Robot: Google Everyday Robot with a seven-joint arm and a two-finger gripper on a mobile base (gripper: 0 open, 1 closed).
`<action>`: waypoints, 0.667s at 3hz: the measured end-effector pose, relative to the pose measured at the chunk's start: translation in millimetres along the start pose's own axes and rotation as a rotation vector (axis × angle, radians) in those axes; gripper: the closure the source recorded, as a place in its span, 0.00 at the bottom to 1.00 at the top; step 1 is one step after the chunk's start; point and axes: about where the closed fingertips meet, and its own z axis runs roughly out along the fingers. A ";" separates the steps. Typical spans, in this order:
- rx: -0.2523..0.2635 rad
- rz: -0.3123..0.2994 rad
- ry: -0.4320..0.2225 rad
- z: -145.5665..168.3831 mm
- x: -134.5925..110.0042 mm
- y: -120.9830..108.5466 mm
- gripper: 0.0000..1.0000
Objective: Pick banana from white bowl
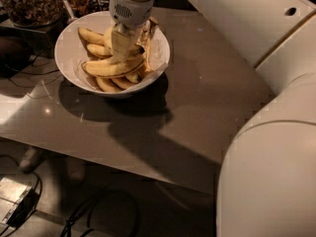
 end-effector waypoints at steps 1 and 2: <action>-0.004 -0.071 -0.151 -22.6 5.1 16.3 1.00; -0.001 -0.112 -0.284 -44.3 21.1 29.8 1.00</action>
Offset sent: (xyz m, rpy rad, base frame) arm -0.0689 -0.0466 0.0528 0.3888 -0.1939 0.1842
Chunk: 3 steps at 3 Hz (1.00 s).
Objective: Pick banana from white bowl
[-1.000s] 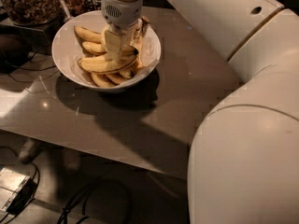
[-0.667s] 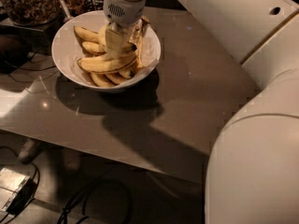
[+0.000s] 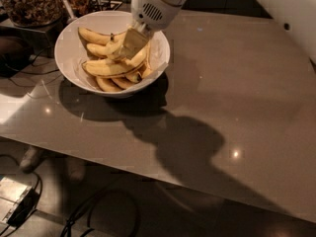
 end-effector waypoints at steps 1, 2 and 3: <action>-0.029 -0.020 -0.114 -16.3 11.5 8.3 1.00; -0.056 -0.041 -0.187 -26.1 19.0 14.4 1.00; -0.078 -0.061 -0.242 -33.0 24.0 19.6 1.00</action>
Offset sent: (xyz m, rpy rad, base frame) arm -0.0323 -0.0421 0.0142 0.2606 -0.0250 0.1330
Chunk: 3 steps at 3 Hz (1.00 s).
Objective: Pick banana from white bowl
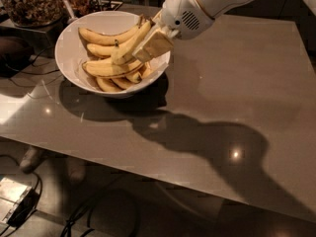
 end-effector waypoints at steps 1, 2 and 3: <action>-0.014 -0.023 -0.064 -12.7 1.2 7.5 1.00; -0.024 -0.058 -0.208 -31.8 5.4 18.4 1.00; -0.001 -0.087 -0.249 -51.5 8.3 22.7 1.00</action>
Offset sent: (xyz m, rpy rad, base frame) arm -0.0522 -0.0739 0.0426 0.4270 -0.1511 0.1500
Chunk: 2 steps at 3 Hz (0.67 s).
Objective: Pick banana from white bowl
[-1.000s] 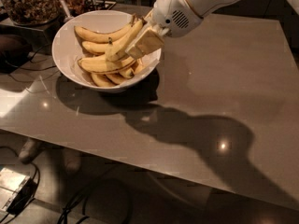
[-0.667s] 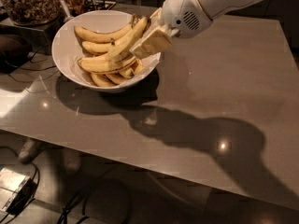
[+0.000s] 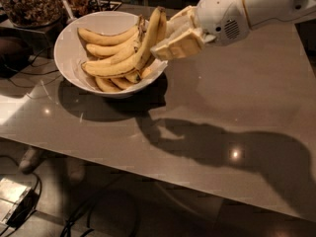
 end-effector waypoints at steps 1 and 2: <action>0.010 -0.020 -0.005 -0.3 -15.4 2.9 1.00; 0.053 -0.050 -0.045 -14.7 -36.2 17.8 1.00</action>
Offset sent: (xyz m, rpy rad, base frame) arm -0.0478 -0.0091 0.0616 0.0995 -0.1370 -0.0588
